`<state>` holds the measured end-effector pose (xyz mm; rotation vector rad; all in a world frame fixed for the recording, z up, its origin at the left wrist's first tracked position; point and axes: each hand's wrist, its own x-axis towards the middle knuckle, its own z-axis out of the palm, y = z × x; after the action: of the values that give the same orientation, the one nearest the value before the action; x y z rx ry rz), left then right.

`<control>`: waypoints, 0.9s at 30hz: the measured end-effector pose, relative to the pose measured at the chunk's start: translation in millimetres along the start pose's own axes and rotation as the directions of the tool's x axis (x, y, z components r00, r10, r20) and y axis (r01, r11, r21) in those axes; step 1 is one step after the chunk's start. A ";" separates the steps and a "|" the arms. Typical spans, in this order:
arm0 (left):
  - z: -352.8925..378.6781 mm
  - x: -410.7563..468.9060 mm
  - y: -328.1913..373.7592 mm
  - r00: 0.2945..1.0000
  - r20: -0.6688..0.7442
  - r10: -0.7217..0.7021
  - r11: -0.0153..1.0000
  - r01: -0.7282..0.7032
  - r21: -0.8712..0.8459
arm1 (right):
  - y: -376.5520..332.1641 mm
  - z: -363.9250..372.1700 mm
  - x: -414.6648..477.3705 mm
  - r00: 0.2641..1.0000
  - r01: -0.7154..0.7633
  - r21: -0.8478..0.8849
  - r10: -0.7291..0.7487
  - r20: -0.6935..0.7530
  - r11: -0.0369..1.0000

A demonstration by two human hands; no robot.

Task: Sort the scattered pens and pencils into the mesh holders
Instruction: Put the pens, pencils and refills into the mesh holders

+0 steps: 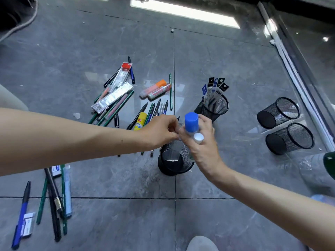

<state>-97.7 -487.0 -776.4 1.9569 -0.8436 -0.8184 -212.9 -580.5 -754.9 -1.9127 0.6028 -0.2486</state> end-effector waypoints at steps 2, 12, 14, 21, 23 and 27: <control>-2.1 0.2 1.4 1.000 -0.004 0.008 1.000 -0.008 -0.026 | 2.2 6.4 -4.5 0.999 0.011 -0.010 -0.011 0.037 1.000; -9.3 -0.8 -5.9 0.998 0.046 0.031 1.000 -0.030 -0.008 | 32.2 8.7 -10.7 0.993 0.109 -0.188 -0.097 0.069 0.976; -10.1 0.4 -5.8 0.998 0.058 0.035 0.999 -0.035 0.002 | 37.3 9.4 -12.1 0.992 0.125 -0.152 -0.120 0.041 0.980; -6.6 2.8 -5.4 0.998 0.059 0.028 1.000 -0.029 0.003 | 48.1 8.9 -9.8 0.996 0.084 -0.090 -0.086 -0.020 0.992; -5.8 3.1 -4.9 0.997 0.070 0.015 1.000 -0.015 -0.005 | 50.6 8.0 -8.1 0.997 0.074 -0.097 -0.076 -0.013 0.993; -5.9 3.5 -4.0 0.997 0.078 0.010 1.000 -0.009 -0.014 | 56.7 2.7 -4.7 0.997 0.060 -0.190 -0.048 0.068 0.980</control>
<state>-90.1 -485.5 -778.0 1.9179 -0.8901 -0.8975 -232.5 -593.3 -806.9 -2.1173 0.5492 -0.1694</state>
